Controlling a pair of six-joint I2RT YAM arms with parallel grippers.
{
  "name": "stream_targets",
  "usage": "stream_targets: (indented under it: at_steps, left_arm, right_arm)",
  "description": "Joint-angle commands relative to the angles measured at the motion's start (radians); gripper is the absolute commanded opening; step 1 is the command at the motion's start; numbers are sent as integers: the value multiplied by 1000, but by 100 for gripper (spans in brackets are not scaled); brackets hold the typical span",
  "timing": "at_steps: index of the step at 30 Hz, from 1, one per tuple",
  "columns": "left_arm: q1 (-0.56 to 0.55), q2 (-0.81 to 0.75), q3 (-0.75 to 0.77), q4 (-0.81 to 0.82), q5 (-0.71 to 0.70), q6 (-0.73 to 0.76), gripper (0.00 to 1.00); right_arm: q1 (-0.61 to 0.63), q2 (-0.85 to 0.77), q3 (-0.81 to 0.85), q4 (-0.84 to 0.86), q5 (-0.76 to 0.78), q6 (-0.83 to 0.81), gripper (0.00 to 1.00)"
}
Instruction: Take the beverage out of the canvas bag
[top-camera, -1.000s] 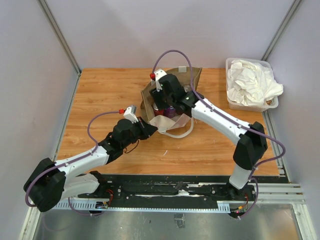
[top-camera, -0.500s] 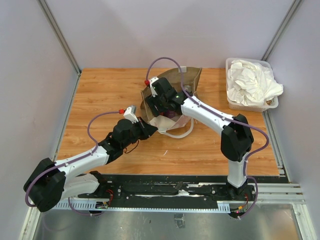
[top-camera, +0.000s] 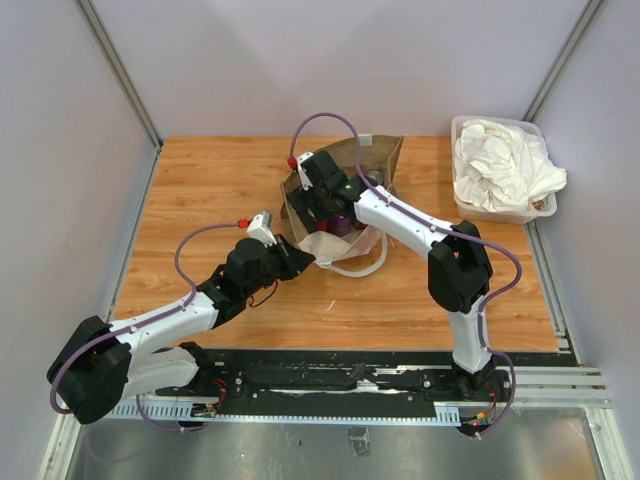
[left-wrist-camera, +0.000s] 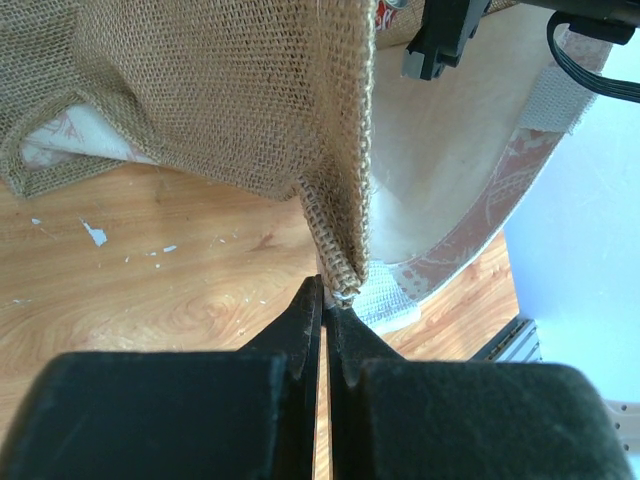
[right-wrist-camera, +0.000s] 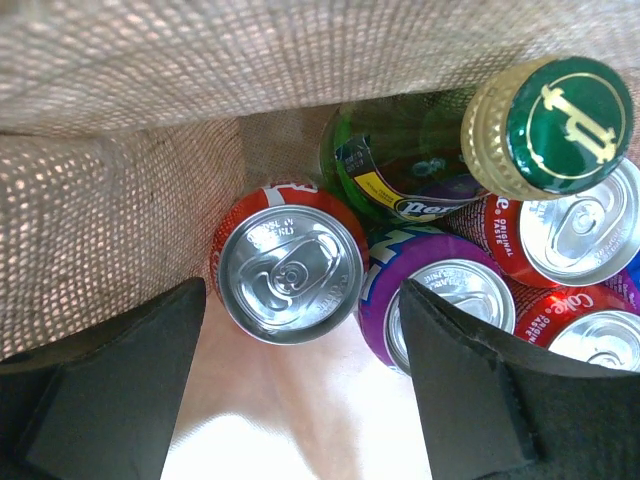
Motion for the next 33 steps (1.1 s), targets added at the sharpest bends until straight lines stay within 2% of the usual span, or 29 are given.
stream_targets:
  at_steps: [1,8,18,33]
  left_arm:
    - [-16,8,-6,-77,13,5,3]
    - [-15,18,0,-72,12,2,3]
    - [-15,20,4,-74,11,1,3]
    - [-15,11,30,-102,-6,-2,3]
  right_arm:
    - [3,48,36,-14,-66,-1,80]
    - [5,60,60,-40,-58,-9,79]
    - [48,9,51,-27,76,-80,78]
    - [62,75,109,-53,-43,-115,76]
